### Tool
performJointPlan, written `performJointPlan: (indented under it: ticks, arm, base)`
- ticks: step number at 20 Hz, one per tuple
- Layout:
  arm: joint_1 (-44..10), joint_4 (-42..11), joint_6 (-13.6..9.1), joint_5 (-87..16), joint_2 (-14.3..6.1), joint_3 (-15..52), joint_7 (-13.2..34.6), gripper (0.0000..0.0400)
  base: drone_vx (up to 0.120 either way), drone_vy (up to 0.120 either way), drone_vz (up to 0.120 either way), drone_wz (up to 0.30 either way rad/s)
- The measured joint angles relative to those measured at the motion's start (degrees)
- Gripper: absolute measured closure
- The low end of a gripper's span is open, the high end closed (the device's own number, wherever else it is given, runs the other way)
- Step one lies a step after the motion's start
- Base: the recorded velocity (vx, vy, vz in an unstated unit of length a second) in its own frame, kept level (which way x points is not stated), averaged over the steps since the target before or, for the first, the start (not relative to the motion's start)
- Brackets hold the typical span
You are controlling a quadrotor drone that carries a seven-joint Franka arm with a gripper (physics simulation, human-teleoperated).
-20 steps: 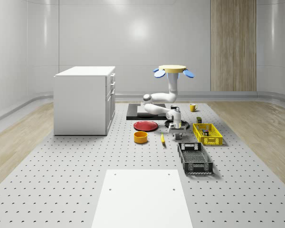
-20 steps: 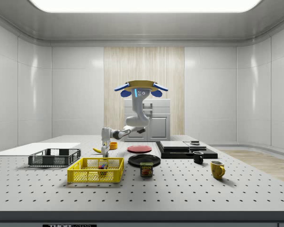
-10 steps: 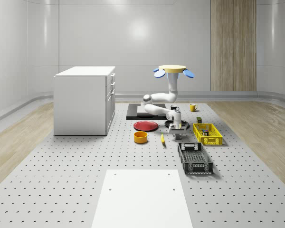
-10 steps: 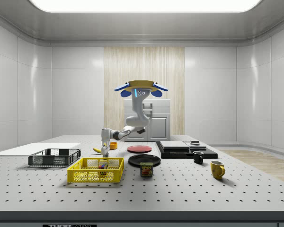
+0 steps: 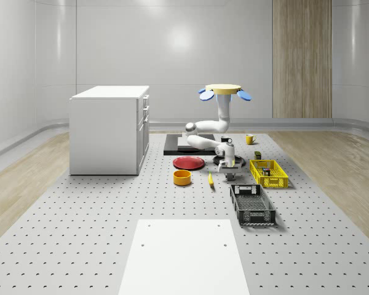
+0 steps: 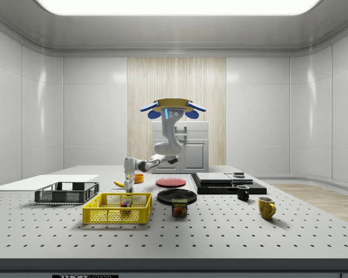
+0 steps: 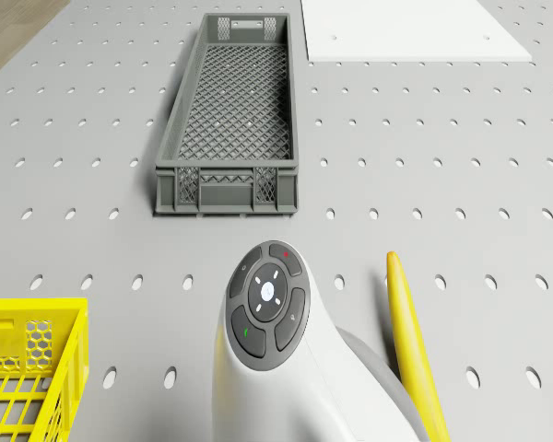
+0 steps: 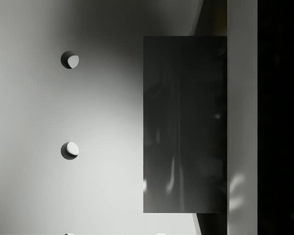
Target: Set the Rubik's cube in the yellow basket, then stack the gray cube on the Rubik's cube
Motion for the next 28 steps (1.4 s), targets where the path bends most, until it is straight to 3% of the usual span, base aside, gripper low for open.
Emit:
performJointPlan:
  ticks: [7,14,26,28]
  arm:
    - [0.79,-1.6,-1.8,2.89,-0.08,3.18,0.06,0.0149]
    - [1.4,-3.21,-3.64,6.75,-0.33,7.3,0.3,0.015]
    - [1.37,-3.67,-3.83,8.43,-0.88,8.91,0.54,0.015]
    - [1.34,-3.68,-3.76,8.51,-0.97,8.96,0.57,0.015]
  base:
    - [0.0,0.0,0.0,0.0]
    - [-0.006,0.0,0.12,0.0]
    - [-0.12,0.12,0.12,0.0]
    - [0.0,0.12,0.02,0.0]
